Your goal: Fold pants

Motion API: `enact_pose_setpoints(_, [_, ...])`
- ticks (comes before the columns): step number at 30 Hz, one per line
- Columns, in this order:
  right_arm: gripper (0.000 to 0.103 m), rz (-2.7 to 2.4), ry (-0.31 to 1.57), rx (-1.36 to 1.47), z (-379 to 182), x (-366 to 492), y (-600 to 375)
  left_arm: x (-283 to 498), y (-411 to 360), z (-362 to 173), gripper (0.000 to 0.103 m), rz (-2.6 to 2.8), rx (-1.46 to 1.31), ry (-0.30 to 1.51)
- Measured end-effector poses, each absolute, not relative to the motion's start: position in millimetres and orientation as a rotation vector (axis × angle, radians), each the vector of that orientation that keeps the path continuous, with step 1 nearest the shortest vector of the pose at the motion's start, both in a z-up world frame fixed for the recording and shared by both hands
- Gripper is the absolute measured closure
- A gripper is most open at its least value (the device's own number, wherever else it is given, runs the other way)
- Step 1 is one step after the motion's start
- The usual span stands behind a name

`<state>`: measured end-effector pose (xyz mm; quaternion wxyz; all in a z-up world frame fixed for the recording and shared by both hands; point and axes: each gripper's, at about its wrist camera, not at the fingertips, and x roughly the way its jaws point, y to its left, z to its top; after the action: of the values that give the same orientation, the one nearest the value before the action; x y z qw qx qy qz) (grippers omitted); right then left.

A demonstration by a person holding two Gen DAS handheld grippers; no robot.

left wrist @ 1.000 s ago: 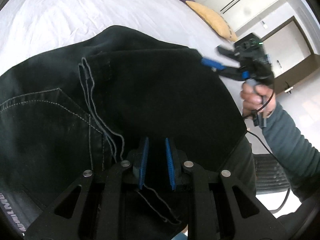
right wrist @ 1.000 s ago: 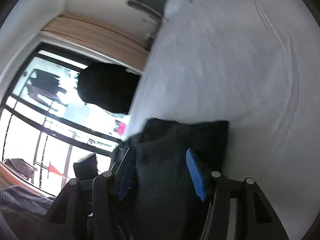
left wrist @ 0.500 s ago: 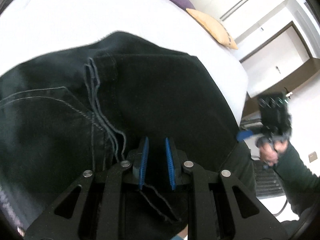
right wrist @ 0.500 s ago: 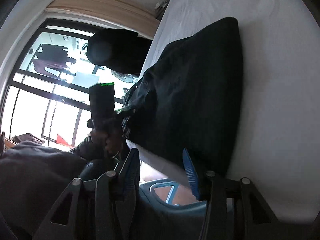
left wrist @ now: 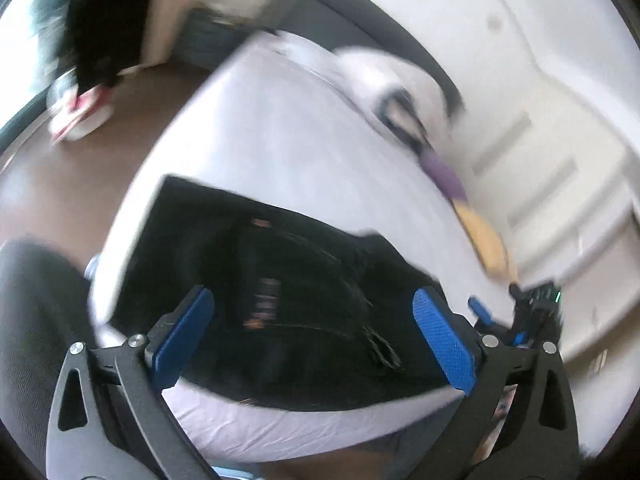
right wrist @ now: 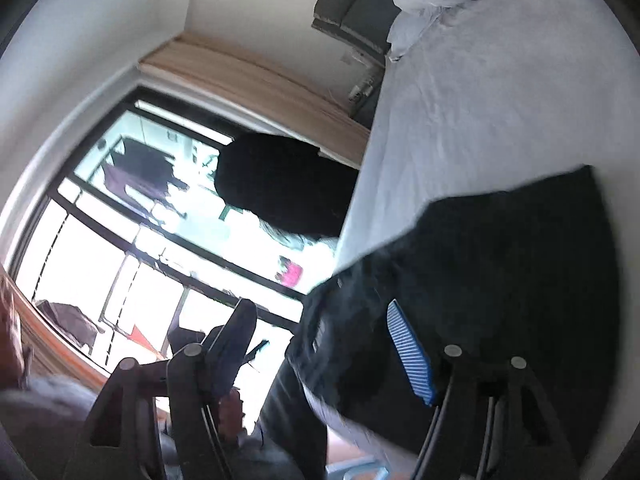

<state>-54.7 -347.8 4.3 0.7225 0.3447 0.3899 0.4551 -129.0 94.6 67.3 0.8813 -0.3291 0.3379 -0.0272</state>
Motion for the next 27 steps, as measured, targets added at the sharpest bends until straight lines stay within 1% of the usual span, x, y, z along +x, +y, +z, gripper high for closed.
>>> enact_pose_setpoints(4, [0.031, 1.019, 0.891, 0.838, -15, -38, -305, -156, 141, 41, 0.001, 0.074, -0.906, 0.709])
enact_pose_setpoints(7, [0.031, 1.030, 0.911, 0.843, -22, -39, -286, -161, 166, 30, 0.001, 0.100, -1.007, 0.720])
enact_pose_setpoints(14, [0.031, 1.014, 0.931, 0.862, -27, -45, -289, -163, 173, -13, 0.003, 0.098, -1.168, 0.815])
enact_pose_setpoints(20, [0.032, 1.015, 0.924, 0.867, -23, -41, -294, -154, 180, -34, 0.005, 0.076, -1.267, 0.786])
enact_pose_setpoints(21, [0.032, 1.018, 0.921, 0.867, -23, -41, -294, -151, 180, -36, 0.011, 0.065, -1.276, 0.790])
enact_pose_setpoints(25, [0.032, 1.029, 0.919, 0.854, -20, -39, -291, -146, 178, -49, 0.026, 0.062, -1.339, 0.781])
enact_pose_setpoints(27, [0.032, 1.028, 0.921, 0.852, -21, -40, -292, -146, 180, -53, 0.038, 0.065, -1.362, 0.776])
